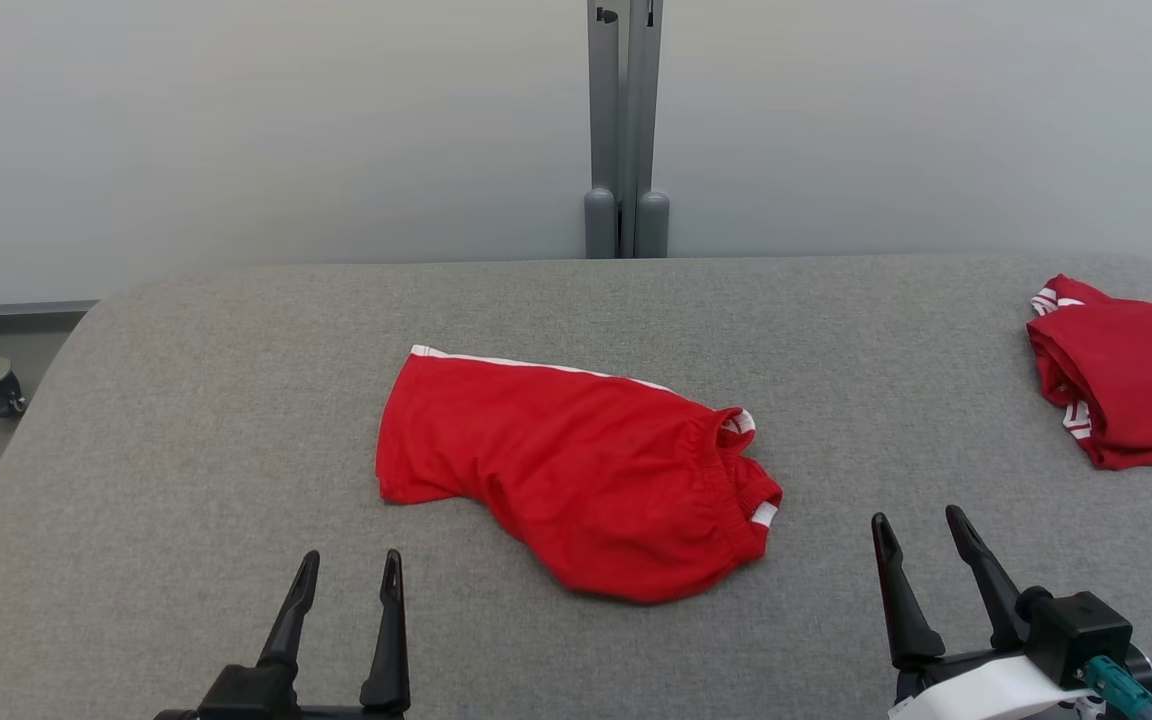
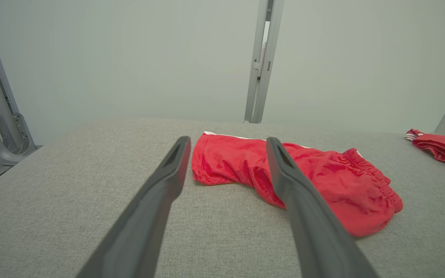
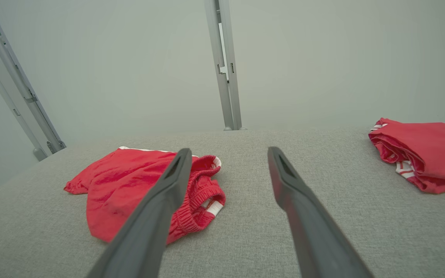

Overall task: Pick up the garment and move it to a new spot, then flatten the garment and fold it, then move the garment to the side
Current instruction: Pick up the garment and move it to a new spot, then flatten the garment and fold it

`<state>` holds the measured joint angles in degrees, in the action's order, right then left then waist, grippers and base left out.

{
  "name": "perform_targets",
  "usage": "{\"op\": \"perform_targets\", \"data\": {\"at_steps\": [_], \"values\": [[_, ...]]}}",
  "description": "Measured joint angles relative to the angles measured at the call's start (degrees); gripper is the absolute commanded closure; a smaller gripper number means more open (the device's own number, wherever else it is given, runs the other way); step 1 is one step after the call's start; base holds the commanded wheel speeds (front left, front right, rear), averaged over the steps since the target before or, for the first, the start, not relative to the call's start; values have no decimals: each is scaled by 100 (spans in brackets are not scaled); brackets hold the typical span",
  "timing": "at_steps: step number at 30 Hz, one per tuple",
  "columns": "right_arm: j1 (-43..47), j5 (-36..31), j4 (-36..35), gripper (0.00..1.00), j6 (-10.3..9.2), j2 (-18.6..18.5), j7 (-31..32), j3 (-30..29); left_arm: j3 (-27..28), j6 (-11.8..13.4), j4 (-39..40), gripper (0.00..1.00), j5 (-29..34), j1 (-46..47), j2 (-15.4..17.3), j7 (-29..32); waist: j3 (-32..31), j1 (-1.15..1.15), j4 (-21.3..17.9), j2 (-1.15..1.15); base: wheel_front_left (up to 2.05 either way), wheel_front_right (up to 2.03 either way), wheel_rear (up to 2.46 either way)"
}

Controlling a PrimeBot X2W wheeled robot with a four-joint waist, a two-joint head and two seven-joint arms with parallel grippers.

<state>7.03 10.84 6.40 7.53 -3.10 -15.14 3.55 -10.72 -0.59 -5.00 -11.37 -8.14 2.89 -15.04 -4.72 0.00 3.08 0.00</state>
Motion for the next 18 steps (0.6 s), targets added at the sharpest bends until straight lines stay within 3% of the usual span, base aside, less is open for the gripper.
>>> {"op": "perform_targets", "data": {"at_steps": [18], "values": [[-30,-42,31,0,0,9,0,-71,-166,-80,-302,0,37,107,-1,-1,7,0,-130,0,0,0,0]]}}
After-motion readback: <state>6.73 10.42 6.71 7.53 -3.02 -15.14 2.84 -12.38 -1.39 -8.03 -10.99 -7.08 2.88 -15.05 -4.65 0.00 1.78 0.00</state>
